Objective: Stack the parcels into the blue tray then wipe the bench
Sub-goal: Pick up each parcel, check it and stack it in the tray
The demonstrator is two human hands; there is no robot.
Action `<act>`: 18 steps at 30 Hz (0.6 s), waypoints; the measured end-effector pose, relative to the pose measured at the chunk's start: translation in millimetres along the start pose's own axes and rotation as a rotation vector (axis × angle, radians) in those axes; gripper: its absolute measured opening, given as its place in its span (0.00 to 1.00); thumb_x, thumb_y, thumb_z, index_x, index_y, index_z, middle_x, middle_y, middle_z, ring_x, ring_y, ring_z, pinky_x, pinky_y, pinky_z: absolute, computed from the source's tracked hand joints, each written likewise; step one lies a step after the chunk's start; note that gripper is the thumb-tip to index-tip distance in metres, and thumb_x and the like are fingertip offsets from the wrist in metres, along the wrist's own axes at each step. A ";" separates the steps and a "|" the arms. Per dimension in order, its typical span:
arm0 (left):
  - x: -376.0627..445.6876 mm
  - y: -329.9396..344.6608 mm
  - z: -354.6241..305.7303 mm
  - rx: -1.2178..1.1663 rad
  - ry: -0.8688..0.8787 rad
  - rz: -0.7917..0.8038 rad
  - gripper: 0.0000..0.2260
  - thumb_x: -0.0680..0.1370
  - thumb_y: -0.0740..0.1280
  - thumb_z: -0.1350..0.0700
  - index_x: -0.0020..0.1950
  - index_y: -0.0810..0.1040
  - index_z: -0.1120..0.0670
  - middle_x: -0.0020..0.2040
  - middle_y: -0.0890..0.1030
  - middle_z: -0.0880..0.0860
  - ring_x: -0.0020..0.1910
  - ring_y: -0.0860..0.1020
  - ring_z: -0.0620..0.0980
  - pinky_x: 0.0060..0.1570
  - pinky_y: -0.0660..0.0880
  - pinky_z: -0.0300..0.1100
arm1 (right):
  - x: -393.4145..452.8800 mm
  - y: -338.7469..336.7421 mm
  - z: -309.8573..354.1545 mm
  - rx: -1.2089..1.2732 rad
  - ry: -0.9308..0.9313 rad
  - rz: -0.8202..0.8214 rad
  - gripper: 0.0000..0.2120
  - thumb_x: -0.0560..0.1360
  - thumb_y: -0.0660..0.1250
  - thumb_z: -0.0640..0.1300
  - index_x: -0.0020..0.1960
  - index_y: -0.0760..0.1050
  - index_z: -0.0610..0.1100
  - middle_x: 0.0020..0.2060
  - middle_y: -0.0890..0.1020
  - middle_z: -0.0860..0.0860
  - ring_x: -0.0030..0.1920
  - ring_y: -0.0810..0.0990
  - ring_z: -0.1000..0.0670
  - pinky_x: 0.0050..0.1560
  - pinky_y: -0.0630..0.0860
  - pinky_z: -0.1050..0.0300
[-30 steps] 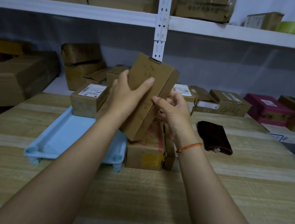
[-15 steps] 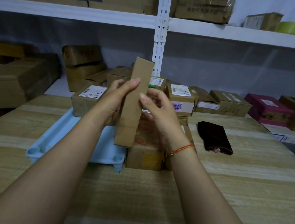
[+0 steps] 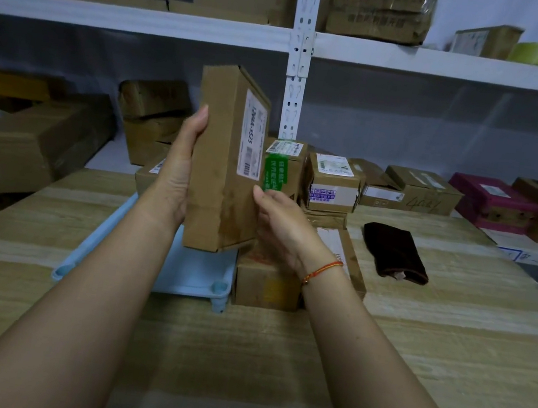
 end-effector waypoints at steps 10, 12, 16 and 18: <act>9.1 -28.3 12.4 -0.069 -0.060 -0.109 0.22 0.80 0.59 0.41 0.66 0.77 0.54 0.60 0.82 0.57 0.63 0.79 0.57 0.61 0.76 0.55 | -1.9 -12.3 -0.6 0.311 -0.013 0.001 0.14 0.80 0.64 0.45 0.62 0.77 0.39 0.54 0.84 0.45 0.52 0.83 0.48 0.58 0.79 0.51; 10.9 -31.7 12.3 0.036 0.012 -0.207 0.20 0.80 0.62 0.44 0.64 0.79 0.55 0.55 0.84 0.55 0.60 0.80 0.54 0.62 0.76 0.53 | -0.7 -21.2 -3.2 0.265 -0.038 -0.073 0.16 0.79 0.67 0.43 0.65 0.75 0.38 0.56 0.83 0.43 0.54 0.83 0.46 0.59 0.79 0.48; 11.9 -25.6 14.8 0.189 0.108 -0.171 0.24 0.69 0.71 0.40 0.60 0.79 0.52 0.54 0.85 0.52 0.55 0.83 0.51 0.53 0.79 0.49 | 2.3 -32.4 -4.7 0.230 -0.096 -0.089 0.19 0.76 0.70 0.39 0.67 0.72 0.40 0.58 0.82 0.43 0.57 0.82 0.44 0.60 0.78 0.42; 15.1 -25.3 15.5 0.187 0.146 -0.140 0.25 0.67 0.74 0.47 0.62 0.77 0.53 0.55 0.85 0.53 0.54 0.83 0.51 0.49 0.80 0.47 | 2.6 -35.3 -3.4 0.211 -0.136 -0.088 0.22 0.76 0.70 0.38 0.69 0.70 0.42 0.60 0.80 0.44 0.60 0.81 0.45 0.61 0.77 0.42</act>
Point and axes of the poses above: each hand's wrist, its own x-axis towards the middle knuckle, its own y-axis out of the palm, z = x × y, the point moved 3 cm from there along x, towards the middle knuckle
